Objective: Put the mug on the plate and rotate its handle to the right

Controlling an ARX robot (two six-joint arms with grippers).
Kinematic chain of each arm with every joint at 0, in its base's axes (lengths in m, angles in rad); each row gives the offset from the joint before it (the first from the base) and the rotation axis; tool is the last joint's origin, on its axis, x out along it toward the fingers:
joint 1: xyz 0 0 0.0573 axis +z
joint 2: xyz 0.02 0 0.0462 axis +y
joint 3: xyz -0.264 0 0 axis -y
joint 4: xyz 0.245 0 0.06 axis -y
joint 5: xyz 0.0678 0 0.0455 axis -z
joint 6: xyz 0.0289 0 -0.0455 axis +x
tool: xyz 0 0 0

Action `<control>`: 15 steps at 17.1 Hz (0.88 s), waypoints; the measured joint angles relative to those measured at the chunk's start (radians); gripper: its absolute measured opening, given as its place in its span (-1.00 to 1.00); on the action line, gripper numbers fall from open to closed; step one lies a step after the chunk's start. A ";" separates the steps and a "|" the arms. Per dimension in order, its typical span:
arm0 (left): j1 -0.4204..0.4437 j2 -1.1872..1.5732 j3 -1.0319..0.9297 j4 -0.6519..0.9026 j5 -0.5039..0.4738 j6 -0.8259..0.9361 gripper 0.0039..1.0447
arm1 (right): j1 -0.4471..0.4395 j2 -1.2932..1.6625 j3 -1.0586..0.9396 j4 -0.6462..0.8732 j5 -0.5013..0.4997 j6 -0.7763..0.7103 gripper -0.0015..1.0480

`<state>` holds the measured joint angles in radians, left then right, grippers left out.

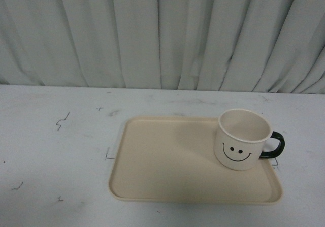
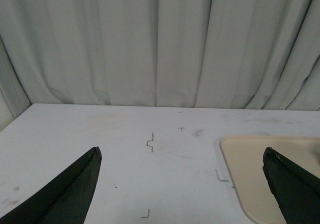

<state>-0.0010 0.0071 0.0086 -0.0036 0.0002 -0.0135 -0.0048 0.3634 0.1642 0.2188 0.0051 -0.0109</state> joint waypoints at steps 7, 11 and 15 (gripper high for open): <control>0.000 0.000 0.000 0.000 0.000 0.000 0.88 | 0.005 -0.132 -0.106 -0.049 -0.005 0.000 -0.96; 0.000 0.000 0.000 0.000 0.000 0.000 0.88 | 0.005 -0.175 -0.118 -0.071 -0.006 0.001 -0.96; 0.000 0.000 0.000 0.000 0.000 0.000 0.88 | 0.005 -0.237 -0.124 -0.164 -0.005 0.001 -0.96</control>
<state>-0.0010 0.0071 0.0086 -0.0032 0.0002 -0.0135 -0.0002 0.1265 0.0406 0.0547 -0.0002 -0.0097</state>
